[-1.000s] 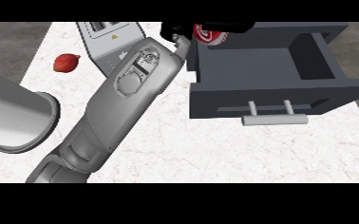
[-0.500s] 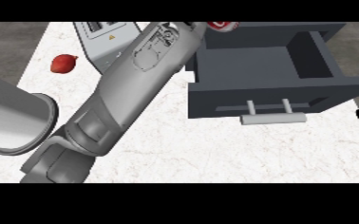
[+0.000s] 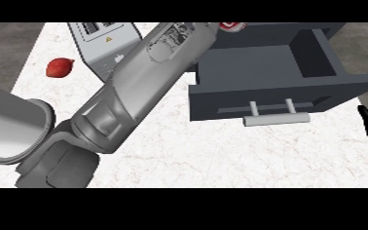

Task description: Pick up the can, place it into the drawer and close the drawer

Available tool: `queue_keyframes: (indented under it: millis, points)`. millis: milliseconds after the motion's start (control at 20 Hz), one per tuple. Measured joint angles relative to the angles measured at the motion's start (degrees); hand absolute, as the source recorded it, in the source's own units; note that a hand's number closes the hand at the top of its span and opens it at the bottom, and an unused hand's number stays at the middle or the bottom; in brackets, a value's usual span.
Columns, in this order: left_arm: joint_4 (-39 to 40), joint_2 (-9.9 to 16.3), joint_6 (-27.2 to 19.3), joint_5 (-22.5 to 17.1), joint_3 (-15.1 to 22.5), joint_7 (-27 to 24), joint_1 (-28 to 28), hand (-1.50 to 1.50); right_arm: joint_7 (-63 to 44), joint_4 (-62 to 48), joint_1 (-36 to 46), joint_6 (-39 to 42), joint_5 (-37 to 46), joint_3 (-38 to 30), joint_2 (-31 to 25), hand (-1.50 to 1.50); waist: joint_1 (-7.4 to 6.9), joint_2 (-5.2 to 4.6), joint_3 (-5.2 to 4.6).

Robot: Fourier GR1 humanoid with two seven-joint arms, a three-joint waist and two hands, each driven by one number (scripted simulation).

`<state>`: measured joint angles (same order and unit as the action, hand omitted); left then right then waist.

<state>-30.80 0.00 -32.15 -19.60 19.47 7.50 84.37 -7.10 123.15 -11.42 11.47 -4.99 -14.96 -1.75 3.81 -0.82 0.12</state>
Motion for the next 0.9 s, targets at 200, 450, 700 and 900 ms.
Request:
queue_keyframes:
  millis: [200,450,700,900]
  points:
    - [2.07,0.0,-1.59,-2.92,3.56,-1.72,-0.57,1.5,0.05,-0.91,1.01,-0.05,0.38,0.38,-0.1,-1.5,0.94,-0.19,0.02]
    - [5.55,0.0,-2.55,-4.68,5.38,-4.55,0.52,1.5,-0.71,-0.92,2.22,-0.68,0.86,0.87,0.04,-1.5,1.29,-0.37,0.02]
    - [7.94,0.01,-3.48,-5.87,8.14,-6.37,0.73,1.5,-0.43,-1.2,3.11,-0.54,0.84,0.97,-0.25,-1.5,1.99,-0.57,0.05]
    - [8.56,0.01,-4.29,-6.75,10.83,-7.3,-0.05,1.5,-0.14,-2.19,4.04,-0.59,0.63,0.56,-0.56,-1.5,2.53,-0.71,0.06]
